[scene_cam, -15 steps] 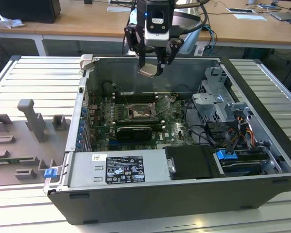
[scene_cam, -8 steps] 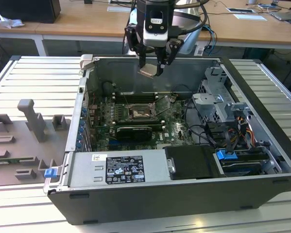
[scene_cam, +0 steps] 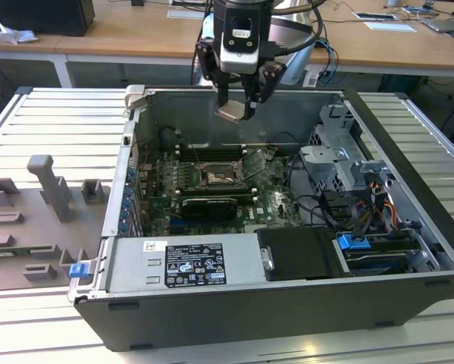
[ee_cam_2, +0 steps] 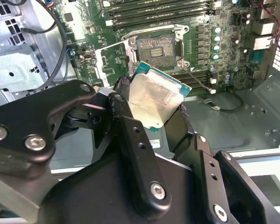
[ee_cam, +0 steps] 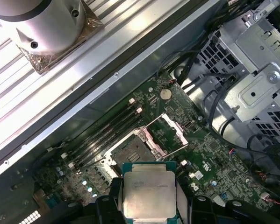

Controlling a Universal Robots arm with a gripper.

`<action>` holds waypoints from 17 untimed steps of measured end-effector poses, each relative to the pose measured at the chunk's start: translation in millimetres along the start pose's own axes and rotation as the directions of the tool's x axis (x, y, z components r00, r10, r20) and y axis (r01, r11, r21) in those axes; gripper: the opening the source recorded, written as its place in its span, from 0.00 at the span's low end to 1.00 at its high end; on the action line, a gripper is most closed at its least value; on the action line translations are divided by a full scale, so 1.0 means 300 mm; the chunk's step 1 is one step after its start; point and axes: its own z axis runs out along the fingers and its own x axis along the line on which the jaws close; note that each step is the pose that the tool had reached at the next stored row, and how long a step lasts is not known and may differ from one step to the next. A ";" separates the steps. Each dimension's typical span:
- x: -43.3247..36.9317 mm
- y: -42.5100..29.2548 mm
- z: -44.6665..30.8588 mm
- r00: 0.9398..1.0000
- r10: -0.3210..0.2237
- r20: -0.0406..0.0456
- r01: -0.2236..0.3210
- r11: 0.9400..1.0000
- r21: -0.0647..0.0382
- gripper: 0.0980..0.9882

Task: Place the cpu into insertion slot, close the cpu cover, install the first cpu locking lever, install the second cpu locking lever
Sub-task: 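Place the cpu into insertion slot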

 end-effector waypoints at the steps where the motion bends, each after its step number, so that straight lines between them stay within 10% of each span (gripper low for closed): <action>1: 0.000 0.000 0.000 1.000 0.005 0.001 -0.005 1.000 0.000 0.50; 17: 0.000 -0.001 0.007 0.996 0.088 0.009 -0.088 0.996 0.000 0.50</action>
